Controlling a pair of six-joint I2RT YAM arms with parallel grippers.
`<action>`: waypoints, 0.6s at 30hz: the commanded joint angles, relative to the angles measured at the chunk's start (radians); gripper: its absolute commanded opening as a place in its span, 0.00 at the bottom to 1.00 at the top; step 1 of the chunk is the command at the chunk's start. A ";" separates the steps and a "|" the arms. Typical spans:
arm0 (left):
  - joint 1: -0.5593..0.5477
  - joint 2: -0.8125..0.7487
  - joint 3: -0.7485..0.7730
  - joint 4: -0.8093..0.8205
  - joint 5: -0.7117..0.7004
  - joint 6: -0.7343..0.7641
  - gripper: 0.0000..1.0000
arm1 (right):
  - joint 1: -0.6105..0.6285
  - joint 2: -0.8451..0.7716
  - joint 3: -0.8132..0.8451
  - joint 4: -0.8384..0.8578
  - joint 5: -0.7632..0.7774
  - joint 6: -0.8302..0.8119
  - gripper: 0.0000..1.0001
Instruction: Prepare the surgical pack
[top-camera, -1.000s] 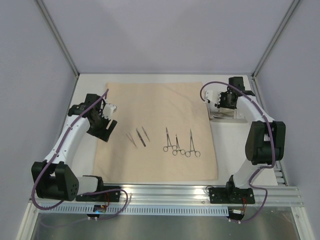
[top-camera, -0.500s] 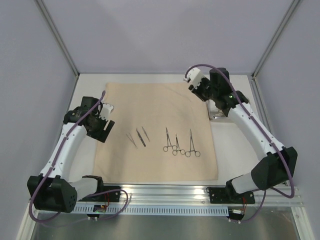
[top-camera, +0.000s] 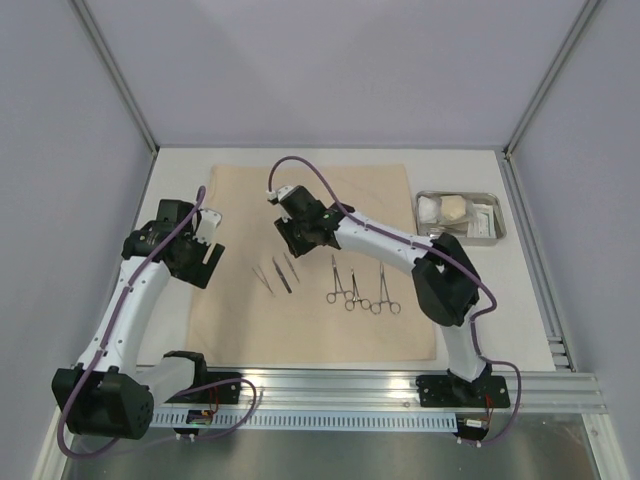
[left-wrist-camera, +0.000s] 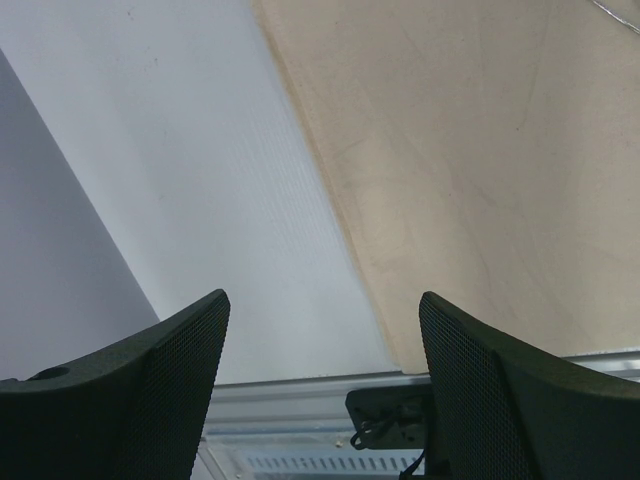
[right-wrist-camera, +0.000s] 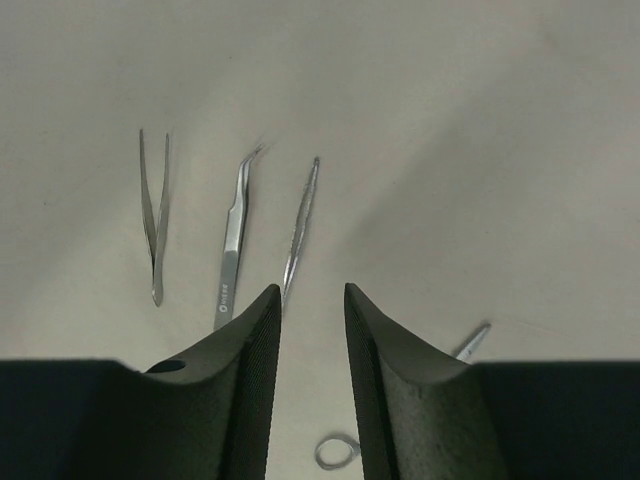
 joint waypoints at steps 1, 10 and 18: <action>0.008 -0.030 -0.002 0.018 -0.009 -0.002 0.86 | 0.036 0.071 0.117 -0.065 0.044 0.078 0.35; 0.008 -0.022 0.002 0.015 0.009 0.004 0.86 | 0.062 0.226 0.172 -0.109 0.040 0.098 0.31; 0.008 -0.022 0.014 0.003 0.041 0.004 0.86 | 0.062 0.287 0.172 -0.123 0.036 0.088 0.14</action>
